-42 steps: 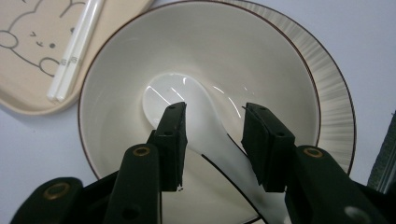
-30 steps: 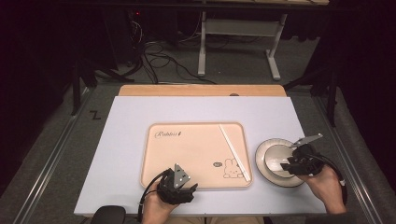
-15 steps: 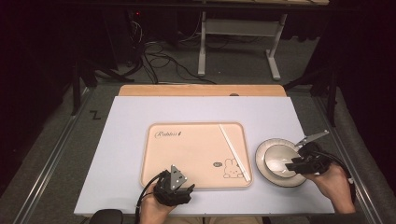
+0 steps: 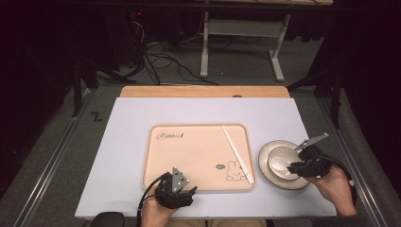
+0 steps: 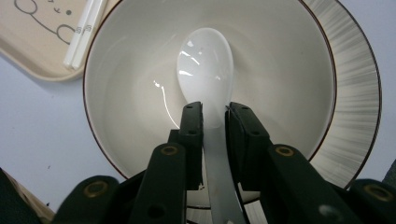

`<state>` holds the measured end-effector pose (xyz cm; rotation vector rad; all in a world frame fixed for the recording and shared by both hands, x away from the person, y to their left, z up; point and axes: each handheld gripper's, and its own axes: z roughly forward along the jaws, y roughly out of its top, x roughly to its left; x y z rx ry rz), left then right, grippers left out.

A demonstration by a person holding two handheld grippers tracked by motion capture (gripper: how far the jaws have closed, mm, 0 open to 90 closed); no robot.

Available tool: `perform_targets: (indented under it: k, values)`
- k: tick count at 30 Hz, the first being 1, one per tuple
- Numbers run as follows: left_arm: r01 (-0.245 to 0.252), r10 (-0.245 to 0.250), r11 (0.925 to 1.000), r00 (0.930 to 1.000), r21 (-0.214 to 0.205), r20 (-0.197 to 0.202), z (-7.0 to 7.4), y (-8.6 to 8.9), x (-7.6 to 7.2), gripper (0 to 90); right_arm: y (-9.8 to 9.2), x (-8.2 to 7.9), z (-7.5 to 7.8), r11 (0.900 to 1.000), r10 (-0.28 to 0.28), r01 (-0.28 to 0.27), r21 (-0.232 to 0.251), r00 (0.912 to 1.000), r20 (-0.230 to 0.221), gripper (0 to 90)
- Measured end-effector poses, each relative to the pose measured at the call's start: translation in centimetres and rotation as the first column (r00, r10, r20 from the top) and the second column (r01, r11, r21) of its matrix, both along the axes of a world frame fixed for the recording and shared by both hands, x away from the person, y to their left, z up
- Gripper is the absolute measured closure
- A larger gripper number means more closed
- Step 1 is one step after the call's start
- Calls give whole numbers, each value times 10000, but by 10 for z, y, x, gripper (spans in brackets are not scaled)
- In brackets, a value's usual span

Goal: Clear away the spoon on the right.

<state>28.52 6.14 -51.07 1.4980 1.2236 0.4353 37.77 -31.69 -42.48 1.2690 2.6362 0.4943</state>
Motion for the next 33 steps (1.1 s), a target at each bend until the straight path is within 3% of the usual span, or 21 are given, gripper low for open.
perform_targets:
  k: [4,10,17,25,33]
  values:
    - [5,-5,10000,10000,2,2,0,0,0,321,1,-2,3,9998,175,-177,80,9997,164,845]
    - [43,-43,10000,10000,-29,27,1,-1,1,321,2,-3,3,9997,230,-230,9,9994,267,852]
    - [197,-197,9997,9998,-107,39,2,-3,3,322,0,-9,5,9999,-71,76,-68,9971,763,855]
    - [431,-431,9990,9991,-122,41,2,-8,6,322,-7,-17,9,9992,-321,290,284,9931,1130,855]
    - [849,-848,9962,9964,-183,68,3,-17,13,323,-15,-36,16,9956,-679,569,750,9858,1538,856]
